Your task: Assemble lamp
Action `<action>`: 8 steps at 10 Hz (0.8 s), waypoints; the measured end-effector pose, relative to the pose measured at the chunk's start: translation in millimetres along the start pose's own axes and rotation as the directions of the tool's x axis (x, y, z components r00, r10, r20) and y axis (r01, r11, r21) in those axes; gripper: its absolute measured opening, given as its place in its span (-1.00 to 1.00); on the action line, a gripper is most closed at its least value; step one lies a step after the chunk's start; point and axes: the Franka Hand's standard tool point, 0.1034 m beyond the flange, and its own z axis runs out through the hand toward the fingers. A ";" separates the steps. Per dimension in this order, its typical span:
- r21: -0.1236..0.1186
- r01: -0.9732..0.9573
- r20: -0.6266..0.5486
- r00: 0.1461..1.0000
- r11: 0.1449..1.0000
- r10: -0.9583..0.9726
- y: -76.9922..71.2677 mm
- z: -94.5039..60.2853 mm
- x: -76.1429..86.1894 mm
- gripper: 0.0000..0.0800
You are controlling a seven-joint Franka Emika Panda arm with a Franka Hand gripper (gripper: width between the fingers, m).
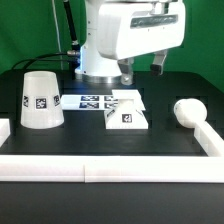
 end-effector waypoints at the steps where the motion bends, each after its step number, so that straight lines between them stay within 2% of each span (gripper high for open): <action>1: 0.001 -0.108 -0.001 0.994 0.994 0.108 -4.7 4.1 -4.8 0.75; 4: 0.003 -0.253 0.000 0.968 0.968 0.253 -6.9 5.8 -4.7 0.75; 7: 0.009 -0.431 0.001 0.902 0.902 0.431 -8.9 6.5 -4.2 0.75; 8: 0.012 -0.494 0.012 0.869 0.869 0.494 -13.0 9.7 -9.0 0.75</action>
Offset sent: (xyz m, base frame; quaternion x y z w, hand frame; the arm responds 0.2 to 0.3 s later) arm 0.0000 0.0000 0.0000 0.0000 0.0000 0.1296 0.9916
